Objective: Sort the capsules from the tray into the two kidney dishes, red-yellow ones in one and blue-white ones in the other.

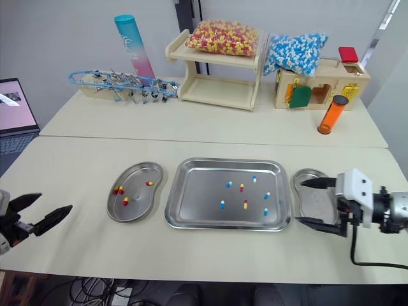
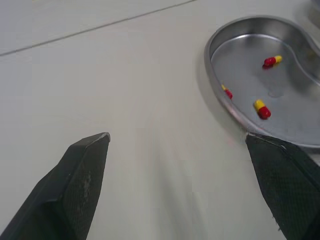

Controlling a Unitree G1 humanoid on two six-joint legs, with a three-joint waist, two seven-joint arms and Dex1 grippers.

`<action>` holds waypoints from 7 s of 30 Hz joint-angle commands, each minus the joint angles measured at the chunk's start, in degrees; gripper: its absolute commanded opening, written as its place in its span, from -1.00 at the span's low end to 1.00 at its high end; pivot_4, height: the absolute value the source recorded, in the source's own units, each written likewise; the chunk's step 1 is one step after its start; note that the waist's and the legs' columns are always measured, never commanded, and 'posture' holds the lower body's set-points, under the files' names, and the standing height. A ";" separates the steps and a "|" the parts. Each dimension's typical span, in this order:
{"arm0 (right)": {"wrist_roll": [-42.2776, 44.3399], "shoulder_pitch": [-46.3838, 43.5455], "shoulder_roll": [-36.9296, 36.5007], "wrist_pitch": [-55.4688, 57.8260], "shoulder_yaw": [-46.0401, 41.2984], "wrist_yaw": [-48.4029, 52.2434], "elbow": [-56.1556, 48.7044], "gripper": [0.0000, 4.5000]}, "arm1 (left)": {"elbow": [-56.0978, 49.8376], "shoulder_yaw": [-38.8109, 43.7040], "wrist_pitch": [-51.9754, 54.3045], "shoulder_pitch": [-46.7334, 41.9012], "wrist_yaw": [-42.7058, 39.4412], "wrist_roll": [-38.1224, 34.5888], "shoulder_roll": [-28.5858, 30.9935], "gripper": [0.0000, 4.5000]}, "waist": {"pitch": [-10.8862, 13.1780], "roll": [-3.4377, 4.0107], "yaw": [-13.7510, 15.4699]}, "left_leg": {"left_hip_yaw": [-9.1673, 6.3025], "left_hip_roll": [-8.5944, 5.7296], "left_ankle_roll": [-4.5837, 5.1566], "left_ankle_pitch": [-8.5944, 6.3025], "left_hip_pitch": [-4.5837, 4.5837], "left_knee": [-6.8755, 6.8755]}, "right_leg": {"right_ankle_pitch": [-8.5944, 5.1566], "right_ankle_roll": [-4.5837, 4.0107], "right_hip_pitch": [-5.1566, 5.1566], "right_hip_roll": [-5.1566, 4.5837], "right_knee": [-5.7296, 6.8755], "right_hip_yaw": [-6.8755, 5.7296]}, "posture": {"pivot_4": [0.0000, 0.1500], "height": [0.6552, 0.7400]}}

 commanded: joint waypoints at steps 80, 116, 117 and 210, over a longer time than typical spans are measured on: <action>-8.24 0.25 -4.95 -16.47 -3.07 7.89 29.60 1.00 | -28.74 -9.93 -7.67 17.51 -19.38 -13.10 -8.98 0.99 | -0.06 0.07 -0.27 | 0.25 0.01 0.00 0.00 0.12 0.01 | 0.00 0.00 0.06 0.00 -0.01 0.25 | 1.00 1.00; -9.74 -30.05 13.00 8.78 32.63 -7.24 -2.06 0.14 | -27.32 -23.19 -17.96 9.07 -17.26 -12.94 -10.94 1.00 | -0.09 0.07 -0.22 | 0.59 0.03 0.17 -0.10 0.15 0.08 | 0.05 0.10 -0.10 0.02 -0.02 0.58 | 1.00 1.00; -10.86 -30.41 13.93 9.22 33.87 -8.01 -1.83 0.14 | -27.06 -23.15 -18.15 9.11 -17.42 -12.77 -10.92 1.00 | -0.09 0.07 -0.21 | 0.59 0.03 0.17 -0.10 0.15 0.07 | 0.05 0.10 -0.10 0.02 -0.02 0.58 | 1.00 1.00; -26.90 -34.68 35.37 12.40 46.38 -19.36 9.27 -0.75 | -22.25 -26.08 -24.96 6.95 -17.83 -10.40 -10.38 1.00 | -0.10 0.06 -0.35 | 0.58 0.04 0.19 -0.11 0.16 0.03 | 0.06 0.10 -0.17 0.02 0.02 0.61 | 1.00 1.00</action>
